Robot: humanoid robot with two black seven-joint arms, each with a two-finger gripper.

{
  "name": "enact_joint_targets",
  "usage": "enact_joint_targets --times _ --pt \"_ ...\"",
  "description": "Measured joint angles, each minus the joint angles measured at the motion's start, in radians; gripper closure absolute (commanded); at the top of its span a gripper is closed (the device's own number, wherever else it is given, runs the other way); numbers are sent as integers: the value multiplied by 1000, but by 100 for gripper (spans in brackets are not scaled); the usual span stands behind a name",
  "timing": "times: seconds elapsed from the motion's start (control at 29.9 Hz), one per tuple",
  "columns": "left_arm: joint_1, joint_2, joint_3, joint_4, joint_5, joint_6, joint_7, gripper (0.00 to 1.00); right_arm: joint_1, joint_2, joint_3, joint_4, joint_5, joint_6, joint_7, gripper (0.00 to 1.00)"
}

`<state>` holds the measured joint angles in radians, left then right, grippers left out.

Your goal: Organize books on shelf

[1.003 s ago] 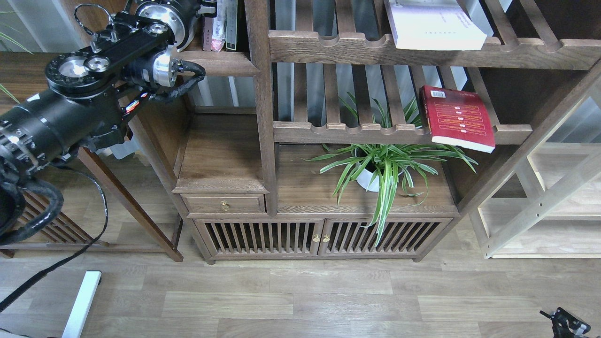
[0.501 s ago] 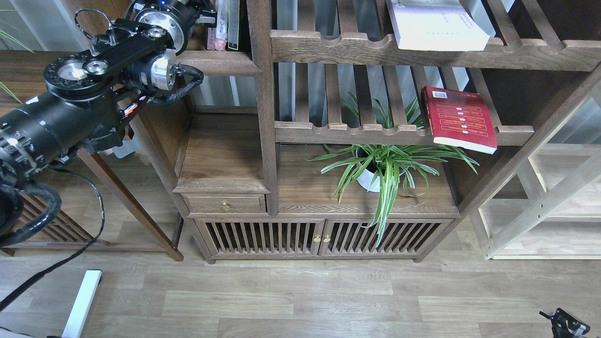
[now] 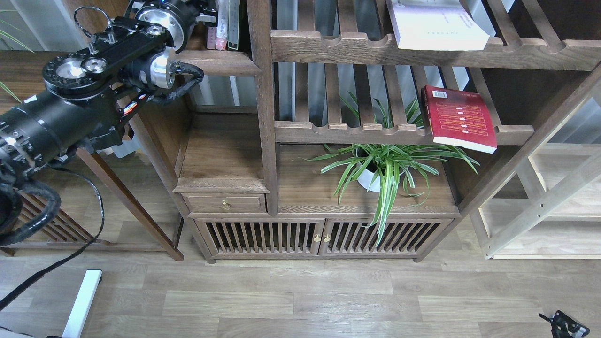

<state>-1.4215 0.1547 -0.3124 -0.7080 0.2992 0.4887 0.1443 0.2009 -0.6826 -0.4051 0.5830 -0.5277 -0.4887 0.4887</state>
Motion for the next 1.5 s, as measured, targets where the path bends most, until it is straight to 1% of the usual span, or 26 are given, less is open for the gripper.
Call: enact_joint_targets --times 0.2,0.6,0.7,0.94,1.34,1.5 --pt "-3 1 -5 -8 -1 0 2 40 1 0 0 0 0 0 0 0" --pt "-6 12 -8 -18 -2 0 15 39 0 0 0 0 0 0 0 0" --pt "-9 15 -8 -22 -2 0 17 37 0 0 0 0 0 0 0 0" --pt "-11 45 -9 -70 -2 0 46 36 0 0 0 0 0 0 0 0" --pt "-2 102 11 -151 -2 0 55 36 0 0 0 0 0 0 0 0" --pt "-1 113 12 -167 -2 0 61 36 0 0 0 0 0 0 0 0"
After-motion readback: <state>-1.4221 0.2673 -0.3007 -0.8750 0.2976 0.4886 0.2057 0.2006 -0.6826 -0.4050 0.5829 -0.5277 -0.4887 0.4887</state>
